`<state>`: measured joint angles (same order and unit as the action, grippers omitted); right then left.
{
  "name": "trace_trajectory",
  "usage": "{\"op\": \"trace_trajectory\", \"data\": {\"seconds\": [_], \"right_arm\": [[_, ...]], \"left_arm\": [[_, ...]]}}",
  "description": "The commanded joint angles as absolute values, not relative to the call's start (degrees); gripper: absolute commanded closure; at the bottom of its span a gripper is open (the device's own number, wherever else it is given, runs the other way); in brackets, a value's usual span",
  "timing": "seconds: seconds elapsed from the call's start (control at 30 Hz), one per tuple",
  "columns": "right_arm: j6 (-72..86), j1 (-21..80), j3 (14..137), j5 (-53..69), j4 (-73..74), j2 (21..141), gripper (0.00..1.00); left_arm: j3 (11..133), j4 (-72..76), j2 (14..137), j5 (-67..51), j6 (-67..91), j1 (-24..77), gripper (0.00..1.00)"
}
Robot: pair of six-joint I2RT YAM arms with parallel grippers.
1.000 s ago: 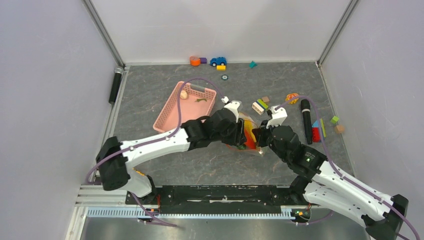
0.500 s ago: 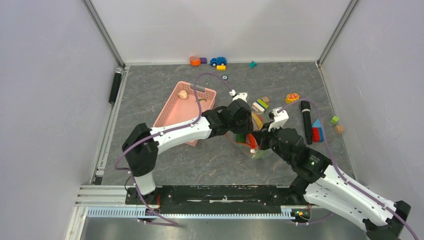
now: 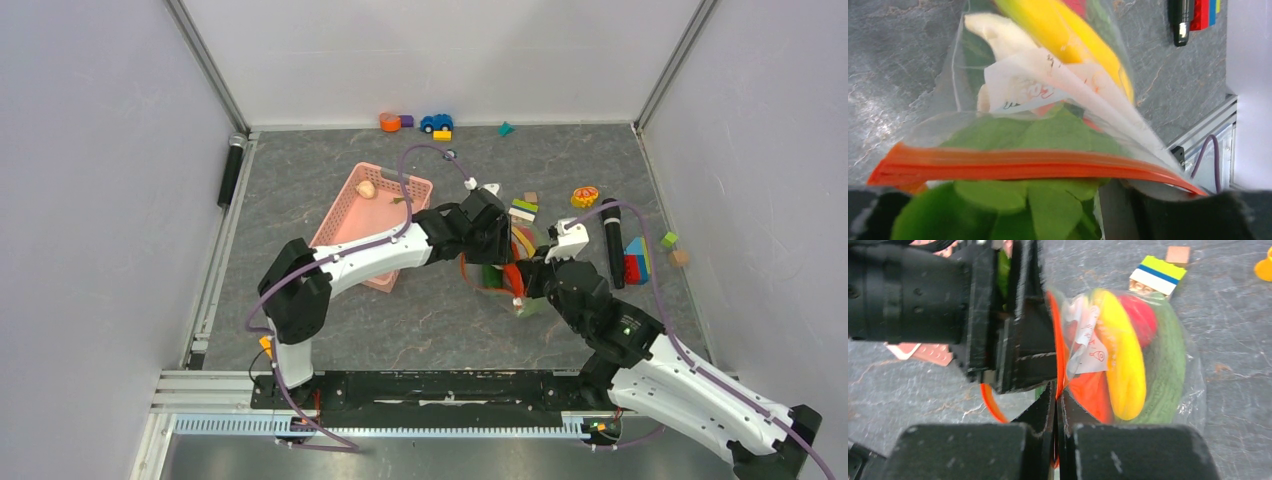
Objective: Place the food in the zip-top bag and seal the zipper
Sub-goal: Adjust the fake vegetable in the zipper food storage bag, then pick up the fake vegetable from the bin.
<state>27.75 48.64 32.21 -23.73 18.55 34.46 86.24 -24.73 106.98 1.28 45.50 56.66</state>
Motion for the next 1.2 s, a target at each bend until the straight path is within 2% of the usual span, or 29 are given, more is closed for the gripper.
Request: {"op": "trace_trajectory", "data": {"seconds": [0.0, 0.23, 0.4, 0.5, 0.63, 0.77, 0.93, 1.17], "right_arm": [[29.3, 49.0, 34.9, -34.7, 14.0, 35.2, 1.00], [28.9, 48.9, 38.3, -45.4, 16.5, 41.9, 1.00], [28.0, 47.3, 41.2, -46.6, 17.9, 47.7, 1.00], [26.9, 45.5, 42.6, -44.2, 18.1, 50.3, 1.00], [26.1, 42.9, 43.2, -40.4, 18.0, 52.3, 1.00], [25.1, 40.9, 43.1, -37.9, 18.0, 52.6, 1.00], [24.2, 39.1, 43.2, -36.0, 17.7, 52.7, 1.00], [23.5, 37.1, 42.9, -34.3, 16.2, 54.1, 1.00]], "left_arm": [[84.1, -29.0, 102.1, -0.9, 40.5, 55.5, 0.35], [84.4, -30.1, 92.3, -12.0, 31.7, 55.4, 0.01], [82.4, -33.3, 85.6, -11.9, 29.8, 53.2, 0.00], [80.4, -34.1, 81.7, -10.2, 30.6, 48.1, 0.00], [79.2, -36.1, 80.3, -1.9, 33.1, 38.8, 0.00], [79.2, -33.9, 83.7, 8.6, 35.5, 30.9, 0.00], [76.0, -20.7, 91.7, 10.3, 39.6, 22.7, 0.00], [74.9, -10.7, 101.3, 17.5, 44.6, 19.7, 0.01]]}}
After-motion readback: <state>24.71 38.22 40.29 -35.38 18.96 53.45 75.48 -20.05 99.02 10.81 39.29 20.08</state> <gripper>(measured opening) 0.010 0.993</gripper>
